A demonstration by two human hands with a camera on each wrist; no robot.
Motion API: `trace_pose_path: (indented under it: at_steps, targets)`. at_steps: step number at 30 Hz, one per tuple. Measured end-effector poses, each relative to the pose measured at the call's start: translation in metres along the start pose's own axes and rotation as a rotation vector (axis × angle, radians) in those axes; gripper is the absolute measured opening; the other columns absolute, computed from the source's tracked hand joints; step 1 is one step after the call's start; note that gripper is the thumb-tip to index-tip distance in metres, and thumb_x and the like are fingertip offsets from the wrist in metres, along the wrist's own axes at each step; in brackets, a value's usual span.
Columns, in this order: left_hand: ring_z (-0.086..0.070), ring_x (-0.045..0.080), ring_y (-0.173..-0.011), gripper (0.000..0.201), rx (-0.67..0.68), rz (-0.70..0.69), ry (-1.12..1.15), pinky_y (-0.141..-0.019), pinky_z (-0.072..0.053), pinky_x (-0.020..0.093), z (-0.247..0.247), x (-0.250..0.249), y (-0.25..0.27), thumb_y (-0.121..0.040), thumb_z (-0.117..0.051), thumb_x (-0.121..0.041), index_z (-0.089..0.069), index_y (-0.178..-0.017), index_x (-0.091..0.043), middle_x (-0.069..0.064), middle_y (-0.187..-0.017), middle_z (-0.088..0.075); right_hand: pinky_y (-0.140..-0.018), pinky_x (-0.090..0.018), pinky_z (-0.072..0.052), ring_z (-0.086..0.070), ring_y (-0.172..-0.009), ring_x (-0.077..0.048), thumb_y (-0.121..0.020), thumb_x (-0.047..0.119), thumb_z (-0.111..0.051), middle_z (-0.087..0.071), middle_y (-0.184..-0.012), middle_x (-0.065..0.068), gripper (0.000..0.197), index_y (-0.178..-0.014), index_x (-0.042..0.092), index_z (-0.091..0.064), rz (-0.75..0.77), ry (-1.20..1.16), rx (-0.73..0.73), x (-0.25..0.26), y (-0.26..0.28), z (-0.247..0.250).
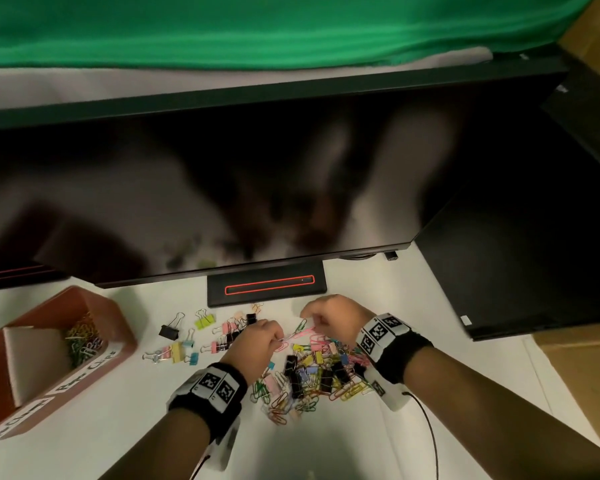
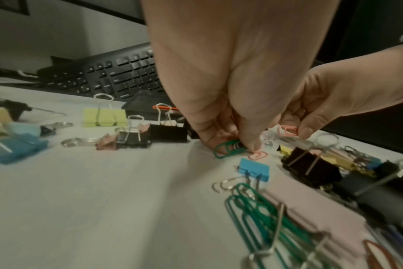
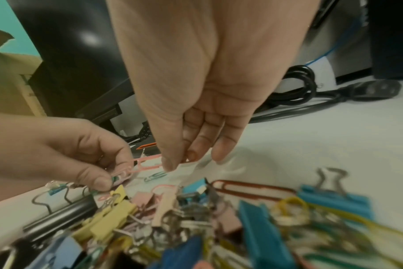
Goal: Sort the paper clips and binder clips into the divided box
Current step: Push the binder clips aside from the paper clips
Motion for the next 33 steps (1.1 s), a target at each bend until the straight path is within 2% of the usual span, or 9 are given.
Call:
trace_pose_path:
  at_steps: [3, 8, 12, 16, 20, 22, 24, 28, 33]
  targets:
    - [-0.054, 0.013, -0.082, 0.012, -0.052, 0.022, 0.077, -0.072, -0.041, 0.020, 0.011, 0.005, 0.002, -0.091, -0.054, -0.015, -0.060, -0.100, -0.010, 0.002, -0.092, -0.059, -0.090, -0.032, -0.047, -0.056, -0.099, -0.021, -0.089, 0.013, -0.056, -0.061, -0.110, -0.005, 0.039, -0.128, 0.020, -0.054, 0.061, 0.124, 0.064, 0.021, -0.011, -0.008]
    - [-0.060, 0.009, -0.083, 0.015, -0.032, 0.036, 0.145, -0.076, -0.049, 0.020, 0.014, 0.011, 0.012, -0.088, -0.060, -0.015, -0.061, -0.103, -0.015, 0.000, -0.091, -0.064, -0.089, -0.035, -0.048, -0.056, -0.104, -0.026, -0.089, 0.016, -0.057, -0.058, -0.114, -0.008, 0.024, -0.112, 0.016, -0.063, 0.014, 0.212, 0.140, 0.020, -0.024, -0.018]
    - [-0.056, 0.010, -0.080, 0.028, 0.017, 0.044, 0.089, -0.075, -0.045, 0.020, -0.003, 0.002, 0.017, -0.089, -0.056, -0.013, -0.055, -0.117, -0.015, 0.001, -0.096, -0.061, -0.088, -0.035, -0.048, -0.056, -0.104, -0.026, -0.090, 0.019, -0.056, -0.056, -0.114, -0.009, 0.021, -0.108, 0.013, -0.065, -0.002, 0.243, 0.143, 0.015, -0.024, -0.019]
    - [-0.056, 0.015, -0.088, 0.019, -0.059, 0.057, 0.032, -0.074, -0.039, 0.016, -0.001, -0.002, 0.009, -0.091, -0.052, -0.012, -0.060, -0.107, -0.010, 0.002, -0.100, -0.056, -0.086, -0.033, -0.047, -0.056, -0.102, -0.026, -0.090, 0.020, -0.054, -0.057, -0.111, -0.010, 0.022, -0.108, 0.012, -0.064, -0.020, 0.242, 0.127, 0.010, -0.023, -0.020]
    - [-0.054, 0.016, -0.085, 0.013, -0.075, 0.056, 0.000, -0.078, -0.046, 0.023, -0.003, 0.001, 0.005, -0.088, -0.050, -0.005, -0.063, -0.091, -0.007, 0.003, -0.100, -0.049, -0.087, -0.032, -0.048, -0.055, -0.102, -0.025, -0.091, 0.019, -0.053, -0.058, -0.110, -0.007, 0.022, -0.108, 0.014, -0.065, -0.047, 0.229, 0.078, 0.001, -0.014, -0.012]
    - [-0.053, 0.015, -0.087, 0.014, -0.070, 0.047, -0.024, -0.081, -0.047, 0.024, -0.004, 0.001, 0.004, -0.089, -0.049, -0.004, -0.062, -0.092, -0.007, 0.004, -0.101, -0.051, -0.087, -0.031, -0.048, -0.055, -0.101, -0.023, -0.090, 0.020, -0.055, -0.058, -0.110, -0.006, 0.021, -0.107, 0.015, -0.066, -0.059, 0.192, 0.013, -0.006, -0.007, -0.001]
    - [-0.051, 0.016, -0.090, 0.015, -0.052, 0.029, -0.059, -0.078, -0.045, 0.023, -0.006, -0.001, 0.003, -0.090, -0.047, -0.004, -0.060, -0.096, -0.008, 0.004, -0.100, -0.054, -0.085, -0.028, -0.047, -0.056, -0.099, -0.022, -0.088, 0.020, -0.059, -0.057, -0.109, -0.004, 0.019, -0.105, 0.014, -0.067, -0.077, 0.132, -0.023, -0.013, 0.000, 0.005]
    - [-0.044, 0.010, -0.085, 0.016, -0.061, 0.032, -0.055, -0.070, -0.033, 0.015, -0.004, -0.002, 0.004, -0.089, -0.049, -0.002, -0.058, -0.100, -0.009, 0.003, -0.098, -0.056, -0.080, -0.025, -0.044, -0.058, -0.097, -0.022, -0.084, 0.019, -0.065, -0.057, -0.108, -0.004, 0.016, -0.097, 0.011, -0.068, -0.104, 0.130, 0.034, -0.007, 0.004, -0.008]
    - [-0.050, 0.016, -0.098, 0.017, -0.054, 0.038, -0.085, -0.080, -0.042, 0.021, -0.009, -0.001, 0.003, -0.092, -0.046, -0.006, -0.058, -0.105, -0.009, 0.005, -0.104, -0.055, -0.087, -0.032, -0.051, -0.059, -0.103, -0.027, -0.087, 0.008, -0.058, -0.061, -0.114, -0.010, 0.020, -0.104, 0.009, -0.066, -0.173, 0.272, 0.099, -0.002, -0.003, -0.020]
Point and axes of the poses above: each hand's wrist, its own y-axis away from the middle knuckle, its own z-axis out of the back of the hand, x = y × z, the point moved 9 cm from there along -y, towards the middle knuckle
